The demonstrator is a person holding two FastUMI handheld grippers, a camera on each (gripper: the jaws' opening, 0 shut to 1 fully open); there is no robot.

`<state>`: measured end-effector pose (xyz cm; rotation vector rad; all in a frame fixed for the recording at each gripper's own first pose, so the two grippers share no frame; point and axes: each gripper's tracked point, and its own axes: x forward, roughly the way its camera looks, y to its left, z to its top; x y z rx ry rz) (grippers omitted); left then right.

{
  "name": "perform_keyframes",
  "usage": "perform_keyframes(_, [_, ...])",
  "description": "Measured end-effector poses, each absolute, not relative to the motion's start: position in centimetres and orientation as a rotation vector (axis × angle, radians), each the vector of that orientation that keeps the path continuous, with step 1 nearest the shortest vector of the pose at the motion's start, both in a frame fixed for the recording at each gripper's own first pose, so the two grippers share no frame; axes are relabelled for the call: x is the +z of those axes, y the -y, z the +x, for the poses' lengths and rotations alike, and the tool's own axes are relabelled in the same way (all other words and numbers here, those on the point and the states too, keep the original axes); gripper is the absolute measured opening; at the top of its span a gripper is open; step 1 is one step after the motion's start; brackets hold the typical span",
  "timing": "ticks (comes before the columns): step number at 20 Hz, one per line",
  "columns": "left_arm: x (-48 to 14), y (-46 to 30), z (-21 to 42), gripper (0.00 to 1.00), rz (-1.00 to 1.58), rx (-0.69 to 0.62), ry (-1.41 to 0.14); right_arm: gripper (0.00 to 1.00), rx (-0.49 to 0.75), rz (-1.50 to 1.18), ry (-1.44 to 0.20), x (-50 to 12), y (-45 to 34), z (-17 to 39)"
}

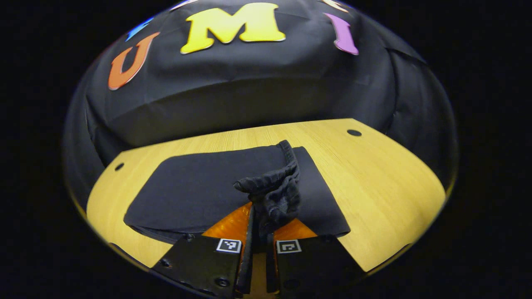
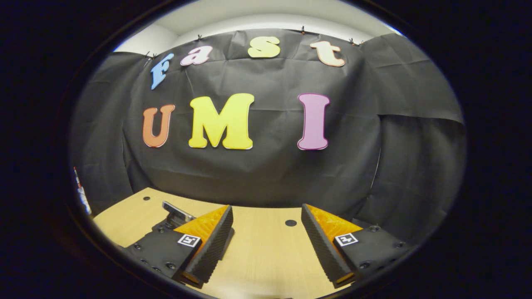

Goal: Grasp the waist and the cuffs of the jeans and fold them to make the two legs overlap; first hold the waist and fold one-third of the jeans toward the cuffs, then hold the cuffs and fold the remaining one-third in the same direction to finish folding.

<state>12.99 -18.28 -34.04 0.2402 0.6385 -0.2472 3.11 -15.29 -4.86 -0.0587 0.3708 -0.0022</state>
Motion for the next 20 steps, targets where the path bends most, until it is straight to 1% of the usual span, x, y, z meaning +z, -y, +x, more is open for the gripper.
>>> perform_keyframes(1, [-34.5,18.7,12.8,0.21,0.232,-0.266,-0.644,1.0,-0.001,-0.056,-0.374,-5.0,15.1,3.1])
perform_keyframes(2, [-33.6,18.6,12.3,0.24,0.221,-0.271,-0.646,1.0,0.002,-0.058,-0.376,-5.0,15.0,3.0])
perform_keyframes(5, [-31.4,17.2,11.7,1.0,0.232,-0.261,-0.624,1.0,0.015,-0.072,-0.374,-4.5,14.6,3.0])
perform_keyframes(7, [-28.2,15.9,11.3,0.99,0.193,-0.234,-0.585,1.0,0.025,-0.066,-0.362,-4.0,13.8,3.4])
perform_keyframes(9, [-23.8,14.5,11.1,0.99,0.157,-0.216,-0.514,1.0,0.045,-0.052,-0.353,-3.7,12.3,4.1])
perform_keyframes(10, [-21.4,13.6,11.2,0.99,0.151,-0.206,-0.477,0.98,0.058,-0.047,-0.347,-3.2,11.3,4.3])
perform_keyframes(11, [-19.0,12.9,11.1,1.0,0.138,-0.199,-0.441,1.0,0.074,-0.042,-0.335,-2.9,10.2,4.7])
perform_keyframes(14, [-11.5,11.0,11.1,1.0,0.097,-0.178,-0.341,0.99,0.121,-0.004,-0.297,-1.9,6.7,6.1])
perform_keyframes(16, [-7.6,10.7,10.5,0.99,0.073,-0.167,-0.275,1.0,0.143,0.027,-0.278,-1.7,4.3,7.0])
perform_keyframes(18, [-4.5,9.8,10.2,0.99,0.046,-0.149,-0.224,0.99,0.165,0.056,-0.267,-1.5,2.1,7.7])
perform_keyframes(20, [-3.0,8.7,9.7,0.99,0.03,-0.129,-0.21,0.98,0.171,0.064,-0.247,-1.1,0.6,8.2])
